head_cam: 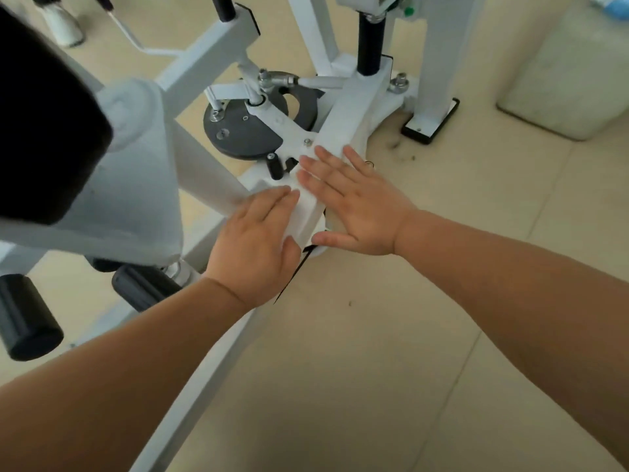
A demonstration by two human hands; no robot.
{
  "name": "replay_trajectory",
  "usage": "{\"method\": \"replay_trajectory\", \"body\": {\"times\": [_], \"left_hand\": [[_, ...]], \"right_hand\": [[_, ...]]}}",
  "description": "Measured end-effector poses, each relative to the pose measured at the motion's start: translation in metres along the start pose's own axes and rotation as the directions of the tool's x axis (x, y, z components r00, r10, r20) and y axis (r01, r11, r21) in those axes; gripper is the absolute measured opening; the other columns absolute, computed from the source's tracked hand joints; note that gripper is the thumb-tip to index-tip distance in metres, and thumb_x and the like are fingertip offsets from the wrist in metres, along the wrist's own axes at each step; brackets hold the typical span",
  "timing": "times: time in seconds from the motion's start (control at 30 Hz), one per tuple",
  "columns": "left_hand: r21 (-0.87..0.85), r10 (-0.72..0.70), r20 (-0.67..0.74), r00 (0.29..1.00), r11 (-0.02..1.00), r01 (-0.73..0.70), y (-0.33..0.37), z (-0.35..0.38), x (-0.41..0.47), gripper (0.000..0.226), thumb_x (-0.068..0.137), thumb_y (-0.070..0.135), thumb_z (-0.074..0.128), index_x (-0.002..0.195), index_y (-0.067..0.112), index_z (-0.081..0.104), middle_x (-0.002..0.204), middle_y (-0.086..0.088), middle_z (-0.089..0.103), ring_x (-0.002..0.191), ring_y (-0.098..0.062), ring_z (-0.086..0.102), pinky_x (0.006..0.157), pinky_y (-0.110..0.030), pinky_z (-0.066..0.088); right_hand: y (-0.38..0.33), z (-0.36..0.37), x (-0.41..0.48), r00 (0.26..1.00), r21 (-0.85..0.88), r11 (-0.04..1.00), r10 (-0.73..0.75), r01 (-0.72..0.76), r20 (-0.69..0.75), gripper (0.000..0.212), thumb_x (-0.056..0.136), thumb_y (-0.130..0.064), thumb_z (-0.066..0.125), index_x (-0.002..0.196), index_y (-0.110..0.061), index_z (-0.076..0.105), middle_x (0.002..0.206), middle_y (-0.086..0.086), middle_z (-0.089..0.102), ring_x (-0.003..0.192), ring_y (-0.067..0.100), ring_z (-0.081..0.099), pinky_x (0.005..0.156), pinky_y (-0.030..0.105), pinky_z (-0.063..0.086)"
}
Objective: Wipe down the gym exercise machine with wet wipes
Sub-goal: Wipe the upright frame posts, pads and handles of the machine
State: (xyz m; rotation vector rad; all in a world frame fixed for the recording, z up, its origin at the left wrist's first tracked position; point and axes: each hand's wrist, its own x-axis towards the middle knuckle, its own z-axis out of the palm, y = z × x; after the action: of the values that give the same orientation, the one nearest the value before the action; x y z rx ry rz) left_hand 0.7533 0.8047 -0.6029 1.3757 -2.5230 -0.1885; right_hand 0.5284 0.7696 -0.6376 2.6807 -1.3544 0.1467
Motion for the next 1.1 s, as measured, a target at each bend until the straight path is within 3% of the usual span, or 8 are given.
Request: {"method": "replay_trajectory", "body": {"times": [0.07,0.3,0.47,0.57,0.67,0.73,0.93,1.1], "left_hand": [[-0.035,-0.029,-0.028,0.999,0.999,0.028,0.006,0.005,0.021,0.065,0.087,0.029,0.045,0.142,-0.005,0.049,0.141,-0.023,0.052,0.13,-0.039,0.05,0.113,-0.046,0.038],[0.07,0.006,-0.029,1.0,0.998,-0.004,0.013,0.03,0.032,0.066,0.09,0.04,0.051,0.142,0.0,0.049,0.143,-0.019,0.049,0.13,-0.038,0.047,0.109,-0.05,0.042],[0.043,0.011,-0.059,0.998,0.999,-0.009,0.009,0.03,0.029,0.059,0.092,0.032,0.045,0.142,-0.001,0.05,0.145,-0.019,0.049,0.131,-0.037,0.048,0.109,-0.049,0.042],[0.029,0.017,-0.074,0.997,0.999,-0.015,0.009,0.03,0.029,0.057,0.095,0.029,0.041,0.142,-0.001,0.051,0.147,-0.019,0.049,0.131,-0.037,0.049,0.109,-0.05,0.042],[0.005,0.028,-0.081,0.996,1.0,-0.027,0.008,0.031,0.028,0.057,0.096,0.029,0.038,0.142,-0.002,0.052,0.147,-0.019,0.049,0.132,-0.038,0.049,0.109,-0.05,0.041],[-0.014,0.037,-0.082,0.996,0.999,-0.038,0.007,0.031,0.028,0.057,0.098,0.029,0.035,0.142,-0.002,0.051,0.148,-0.02,0.049,0.133,-0.037,0.048,0.11,-0.051,0.04],[-0.23,0.012,-0.159,0.987,0.972,-0.049,0.002,0.032,0.024,0.053,0.101,0.027,0.032,0.142,-0.001,0.053,0.148,-0.015,0.05,0.138,-0.027,0.047,0.114,-0.046,0.039],[-0.322,-0.003,-0.186,0.983,0.945,-0.058,0.001,0.032,0.025,0.054,0.1,0.026,0.032,0.138,-0.005,0.055,0.144,-0.016,0.053,0.135,-0.028,0.05,0.111,-0.051,0.041]], "right_hand": [[0.022,-0.002,0.005,1.0,0.009,1.0,0.016,-0.016,0.008,0.088,0.098,-0.073,0.017,0.165,-0.015,0.012,0.173,0.007,0.009,0.16,0.029,0.001,0.128,0.052,-0.001],[0.069,-0.01,0.03,0.937,0.081,0.934,0.349,-0.347,-0.019,0.09,0.096,-0.072,0.01,0.165,-0.014,0.011,0.173,0.006,0.006,0.159,0.029,-0.007,0.127,0.055,-0.004],[0.041,0.019,0.016,0.975,0.095,0.995,0.061,-0.041,-0.216,0.091,0.098,-0.07,0.033,0.161,-0.005,0.027,0.169,0.015,0.022,0.158,0.037,0.011,0.128,0.056,0.005],[0.062,0.019,0.022,0.964,0.105,0.987,0.145,-0.124,-0.225,0.092,0.097,-0.073,0.032,0.161,-0.007,0.028,0.169,0.013,0.022,0.158,0.036,0.01,0.127,0.058,0.005],[0.072,0.014,0.034,0.87,0.283,0.875,0.453,-0.393,-0.195,0.089,0.098,-0.071,0.024,0.163,-0.01,0.021,0.172,0.01,0.009,0.159,0.033,-0.002,0.127,0.056,-0.001],[0.058,0.015,0.041,0.804,0.467,0.765,0.57,-0.443,-0.169,0.09,0.097,-0.069,0.023,0.164,-0.009,0.015,0.173,0.011,-0.001,0.159,0.032,-0.007,0.128,0.052,-0.004],[-0.028,0.035,0.024,0.757,0.725,0.604,0.629,-0.33,-0.179,0.095,0.098,-0.068,0.029,0.163,-0.003,0.005,0.171,0.018,-0.013,0.158,0.03,-0.015,0.128,0.047,-0.005],[-0.026,0.042,0.032,0.708,0.833,0.409,0.706,-0.373,-0.03,0.107,0.091,-0.076,0.03,0.162,-0.006,-0.01,0.171,0.012,-0.019,0.158,0.022,-0.018,0.128,0.049,-0.004]]}}
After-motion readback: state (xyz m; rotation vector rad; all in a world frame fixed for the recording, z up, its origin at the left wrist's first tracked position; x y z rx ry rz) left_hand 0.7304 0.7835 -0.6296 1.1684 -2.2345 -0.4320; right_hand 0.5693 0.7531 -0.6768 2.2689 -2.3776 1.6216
